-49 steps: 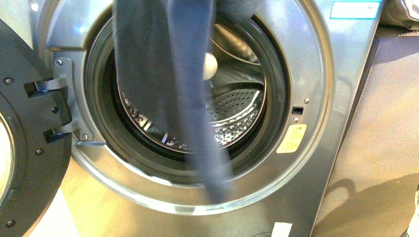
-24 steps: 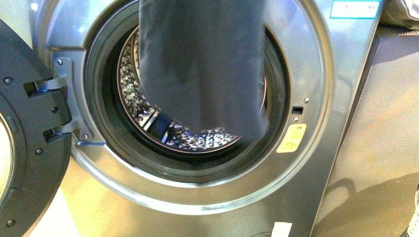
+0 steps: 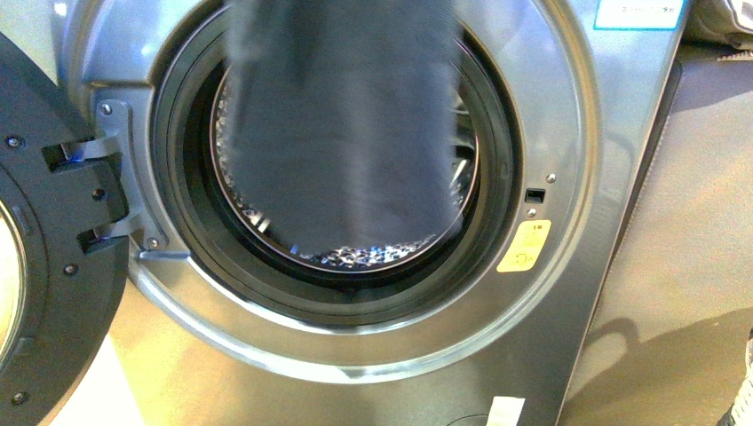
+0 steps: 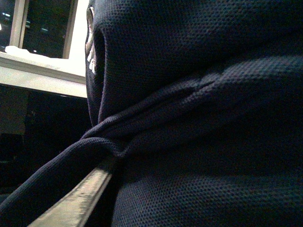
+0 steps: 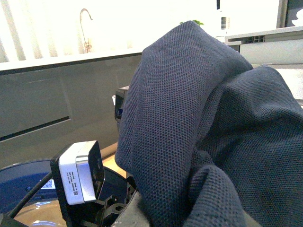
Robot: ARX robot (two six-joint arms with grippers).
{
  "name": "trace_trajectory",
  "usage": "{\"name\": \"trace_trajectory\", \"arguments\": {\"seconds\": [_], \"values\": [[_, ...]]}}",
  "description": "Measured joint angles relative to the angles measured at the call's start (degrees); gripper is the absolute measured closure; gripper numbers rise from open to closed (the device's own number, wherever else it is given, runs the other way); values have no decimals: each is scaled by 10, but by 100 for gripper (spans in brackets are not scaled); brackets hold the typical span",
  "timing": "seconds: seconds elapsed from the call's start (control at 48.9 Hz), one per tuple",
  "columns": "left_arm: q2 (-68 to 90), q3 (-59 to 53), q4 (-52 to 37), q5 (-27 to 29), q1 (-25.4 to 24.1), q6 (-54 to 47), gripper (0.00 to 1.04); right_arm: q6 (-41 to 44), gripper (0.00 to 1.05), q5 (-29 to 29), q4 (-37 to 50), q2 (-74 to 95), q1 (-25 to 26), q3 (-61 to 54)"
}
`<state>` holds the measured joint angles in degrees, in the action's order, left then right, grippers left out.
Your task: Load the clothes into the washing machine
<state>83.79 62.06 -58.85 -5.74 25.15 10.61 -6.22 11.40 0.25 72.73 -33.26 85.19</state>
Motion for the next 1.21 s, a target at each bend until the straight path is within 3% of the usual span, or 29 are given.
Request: {"name": "trace_trajectory", "arguments": {"seconds": [0.102, 0.143, 0.286, 0.368, 0.573, 0.879, 1.207], "values": [[0, 0, -1, 10, -2, 0, 60, 0, 93, 1, 0, 0, 0, 0], [0, 0, -1, 12, -3, 0, 65, 0, 88, 0, 0, 0, 0, 0], [0, -1, 0, 38, -19, 3, 92, -1, 56, 10, 0, -4, -1, 1], [0, -5, 1, 45, -26, 3, 93, -1, 45, 10, 0, -5, -2, 2], [6, -39, 3, 40, -40, 3, 93, -1, 7, 12, 0, -5, -2, 3], [37, -128, -19, 16, -54, -11, 94, -2, 7, 12, 0, -5, -2, 3], [98, -168, -50, 37, -74, -30, 94, -2, 7, 12, 0, -5, -2, 3]]}}
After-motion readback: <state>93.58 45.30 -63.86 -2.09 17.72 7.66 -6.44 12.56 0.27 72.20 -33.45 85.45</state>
